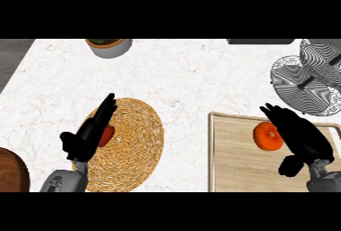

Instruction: Pick the squash from the tray and place it in the tiered basket

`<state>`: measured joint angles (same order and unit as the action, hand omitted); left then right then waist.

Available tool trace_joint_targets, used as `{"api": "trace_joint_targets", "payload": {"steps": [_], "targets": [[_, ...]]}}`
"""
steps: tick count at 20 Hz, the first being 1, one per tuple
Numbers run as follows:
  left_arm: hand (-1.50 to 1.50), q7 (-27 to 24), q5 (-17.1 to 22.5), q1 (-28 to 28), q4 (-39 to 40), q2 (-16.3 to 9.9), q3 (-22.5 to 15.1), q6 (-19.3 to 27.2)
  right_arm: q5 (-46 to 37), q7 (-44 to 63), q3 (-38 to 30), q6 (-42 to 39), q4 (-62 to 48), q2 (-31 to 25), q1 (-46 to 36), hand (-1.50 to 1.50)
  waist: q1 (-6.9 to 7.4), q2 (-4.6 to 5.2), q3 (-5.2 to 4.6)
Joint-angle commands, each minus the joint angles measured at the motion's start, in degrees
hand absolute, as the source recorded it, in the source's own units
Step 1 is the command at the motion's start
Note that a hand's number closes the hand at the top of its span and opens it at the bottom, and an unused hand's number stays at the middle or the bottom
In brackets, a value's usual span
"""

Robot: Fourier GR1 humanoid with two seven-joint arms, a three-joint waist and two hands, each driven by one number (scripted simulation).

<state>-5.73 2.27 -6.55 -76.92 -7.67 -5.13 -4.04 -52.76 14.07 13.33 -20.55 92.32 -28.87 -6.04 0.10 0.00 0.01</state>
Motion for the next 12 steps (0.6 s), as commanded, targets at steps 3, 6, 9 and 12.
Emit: {"api": "trace_joint_targets", "payload": {"steps": [3, 6, 9, 12], "targets": [[0.00, 2.3, -0.9, -1.7, -0.2, 0.6, 0.6, 0.2, 1.4, -4.1, -1.4, 1.3, 0.4, 4.5, 0.8, 1.50, -0.17, -0.02, 0.00], [0.00, 1.4, -0.6, -1.8, 0.3, 0.9, 1.2, -0.5, -1.5, -9.6, -0.6, 7.1, 0.1, 4.2, 1.8, 1.50, -0.20, -0.01, 0.00], [0.00, 0.4, -1.3, -4.7, 3.4, 0.7, 2.7, -1.1, -3.8, -10.5, -0.4, 7.4, -3.8, 7.0, -0.5, 1.50, -0.19, 0.02, -0.01], [0.00, -1.6, -0.2, 3.0, -0.9, -0.2, 2.4, -3.9, -2.0, -11.3, -3.4, 4.9, 1.4, 6.0, 0.7, 1.50, -0.06, -0.04, -0.02]]}}
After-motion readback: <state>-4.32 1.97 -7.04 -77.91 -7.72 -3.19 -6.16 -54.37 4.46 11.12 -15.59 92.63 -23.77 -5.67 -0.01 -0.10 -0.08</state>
